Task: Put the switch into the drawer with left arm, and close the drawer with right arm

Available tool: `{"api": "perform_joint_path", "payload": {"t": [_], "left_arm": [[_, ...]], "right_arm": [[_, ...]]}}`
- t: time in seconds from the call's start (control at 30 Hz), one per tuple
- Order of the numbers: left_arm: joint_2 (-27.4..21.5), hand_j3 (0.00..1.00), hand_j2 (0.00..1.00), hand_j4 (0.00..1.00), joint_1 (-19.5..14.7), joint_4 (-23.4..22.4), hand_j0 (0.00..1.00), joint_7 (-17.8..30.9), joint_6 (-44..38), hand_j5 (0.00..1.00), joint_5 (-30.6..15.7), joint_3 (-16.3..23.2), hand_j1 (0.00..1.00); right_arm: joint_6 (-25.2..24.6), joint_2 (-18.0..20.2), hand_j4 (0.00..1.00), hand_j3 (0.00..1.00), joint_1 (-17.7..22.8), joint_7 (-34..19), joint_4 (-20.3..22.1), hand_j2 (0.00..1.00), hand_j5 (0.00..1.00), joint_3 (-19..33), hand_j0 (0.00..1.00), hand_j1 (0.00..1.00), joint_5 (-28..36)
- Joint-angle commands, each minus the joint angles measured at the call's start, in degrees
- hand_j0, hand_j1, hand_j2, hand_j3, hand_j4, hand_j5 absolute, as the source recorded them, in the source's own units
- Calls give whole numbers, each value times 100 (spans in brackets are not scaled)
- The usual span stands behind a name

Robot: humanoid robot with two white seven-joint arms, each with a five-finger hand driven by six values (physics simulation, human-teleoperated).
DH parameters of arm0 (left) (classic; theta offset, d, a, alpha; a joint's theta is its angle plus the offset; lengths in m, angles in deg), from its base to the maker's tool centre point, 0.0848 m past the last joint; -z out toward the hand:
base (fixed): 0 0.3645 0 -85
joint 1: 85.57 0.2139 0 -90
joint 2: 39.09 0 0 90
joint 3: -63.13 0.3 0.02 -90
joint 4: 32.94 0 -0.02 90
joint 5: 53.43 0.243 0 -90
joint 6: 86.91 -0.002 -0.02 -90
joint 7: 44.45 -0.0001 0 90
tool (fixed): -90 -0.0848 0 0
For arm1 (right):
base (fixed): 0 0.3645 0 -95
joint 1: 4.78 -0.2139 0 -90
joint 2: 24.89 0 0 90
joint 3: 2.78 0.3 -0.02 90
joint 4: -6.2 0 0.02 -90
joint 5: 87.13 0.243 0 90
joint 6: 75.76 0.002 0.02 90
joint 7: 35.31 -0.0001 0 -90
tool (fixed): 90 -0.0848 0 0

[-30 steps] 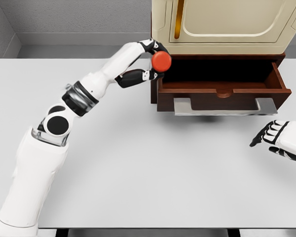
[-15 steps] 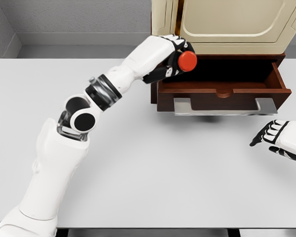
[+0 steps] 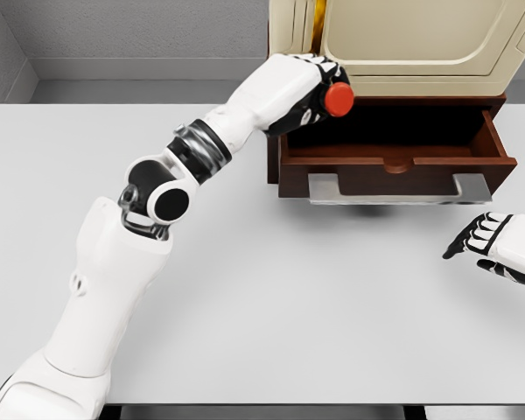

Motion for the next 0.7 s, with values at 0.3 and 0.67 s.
{"api": "perform_joint_path", "payload": {"t": [0.3, 0.67], "left_arm": [[1, 43, 43, 43, 18, 28, 43, -14, -60, 43, 27, 234, 43], [1, 90, 90, 90, 18, 20, 90, -6, -52, 90, 133, 234, 90]], "right_arm": [[3, 12, 65, 65, 0, 2, 1, 65, 65, 2, 65, 65, 36], [3, 12, 65, 65, 0, 2, 1, 65, 65, 2, 65, 65, 36]]}}
